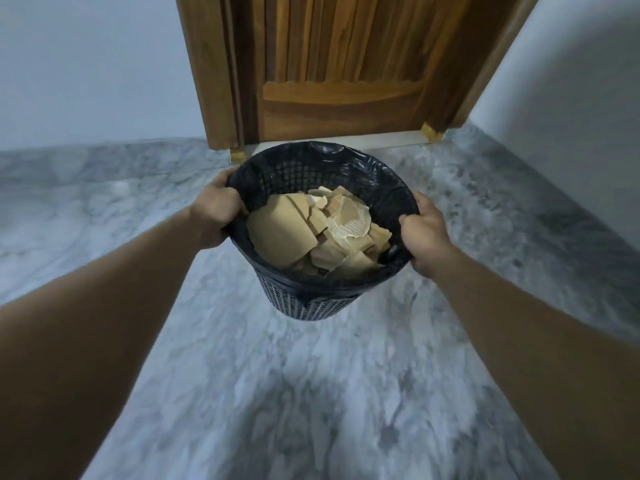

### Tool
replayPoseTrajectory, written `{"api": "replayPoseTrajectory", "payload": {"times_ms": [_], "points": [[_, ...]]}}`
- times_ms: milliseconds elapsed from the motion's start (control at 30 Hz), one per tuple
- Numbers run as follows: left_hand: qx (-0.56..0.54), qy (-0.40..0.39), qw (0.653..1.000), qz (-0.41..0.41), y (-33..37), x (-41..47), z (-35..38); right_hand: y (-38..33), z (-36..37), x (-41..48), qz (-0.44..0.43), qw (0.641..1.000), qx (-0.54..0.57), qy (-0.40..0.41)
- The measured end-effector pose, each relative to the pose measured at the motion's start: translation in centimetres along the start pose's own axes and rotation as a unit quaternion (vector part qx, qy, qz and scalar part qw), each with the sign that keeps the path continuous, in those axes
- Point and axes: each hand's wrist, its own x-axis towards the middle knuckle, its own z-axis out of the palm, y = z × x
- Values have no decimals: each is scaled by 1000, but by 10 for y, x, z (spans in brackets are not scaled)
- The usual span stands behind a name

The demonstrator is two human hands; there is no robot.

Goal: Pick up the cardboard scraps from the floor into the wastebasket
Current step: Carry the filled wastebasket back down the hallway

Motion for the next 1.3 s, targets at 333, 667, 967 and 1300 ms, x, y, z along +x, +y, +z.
{"api": "replayPoseTrajectory", "payload": {"times_ms": [333, 667, 967, 1300], "points": [[-21, -5, 999, -33, 270, -111, 71, -246, -144, -60, 55, 998, 25, 19], [184, -111, 976, -32, 541, -186, 266, -425, -395, -122, 63, 989, 89, 102], [45, -313, 949, -12, 623, -260, 446, -494, -577, -200, 54, 960, 117, 248], [107, -585, 804, 19, 648, -438, 586, -494, -691, -393, 94, 837, 173, 511]]}}
